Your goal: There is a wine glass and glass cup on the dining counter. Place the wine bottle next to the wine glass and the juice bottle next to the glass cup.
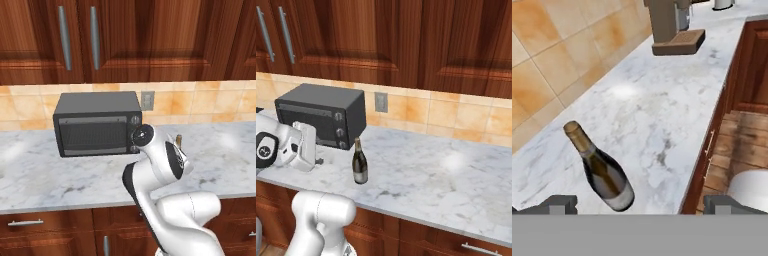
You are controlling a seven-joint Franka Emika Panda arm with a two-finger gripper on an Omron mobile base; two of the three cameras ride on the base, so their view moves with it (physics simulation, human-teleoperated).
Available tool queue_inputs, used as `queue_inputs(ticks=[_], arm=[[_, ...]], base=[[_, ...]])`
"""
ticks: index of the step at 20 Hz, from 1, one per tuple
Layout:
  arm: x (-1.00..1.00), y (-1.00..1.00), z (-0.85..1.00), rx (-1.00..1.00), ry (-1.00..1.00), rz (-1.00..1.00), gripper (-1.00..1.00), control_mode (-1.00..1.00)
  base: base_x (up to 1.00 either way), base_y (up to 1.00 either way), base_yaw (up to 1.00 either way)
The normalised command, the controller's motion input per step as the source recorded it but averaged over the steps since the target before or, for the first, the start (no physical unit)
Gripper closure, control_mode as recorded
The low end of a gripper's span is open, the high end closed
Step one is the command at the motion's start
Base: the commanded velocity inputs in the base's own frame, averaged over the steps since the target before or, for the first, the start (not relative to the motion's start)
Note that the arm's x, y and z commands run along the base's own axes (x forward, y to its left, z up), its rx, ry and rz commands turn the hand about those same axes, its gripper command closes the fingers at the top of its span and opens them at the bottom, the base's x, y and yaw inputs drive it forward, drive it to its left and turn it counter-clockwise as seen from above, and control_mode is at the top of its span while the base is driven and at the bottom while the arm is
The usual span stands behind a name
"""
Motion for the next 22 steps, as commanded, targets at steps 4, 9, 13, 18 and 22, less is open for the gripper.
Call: queue_inputs(ticks=[4, 9, 13, 18, 22], arm=[[0.17, -0.05, -0.13, -0.11, -0.2, 0.0, -1.0, -1.0], [0.26, -0.14, -0.16, -0.03, -0.02, 0.0, -1.0, -1.0], [0.25, -0.16, -0.19, -0.04, 0.0, 0.0, -1.0, -1.0], [0.33, -0.08, -0.22, -0.02, 0.02, 0.0, -1.0, -1.0], [0.33, -0.03, -0.2, 0.0, 0.0, 0.0, -1.0, -1.0]], base=[[0.0, 0.0, 0.0], [0.0, 0.0, 0.0], [0.0, 0.0, 0.0], [0.0, 0.0, 0.0], [0.0, 0.0, 0.0]])
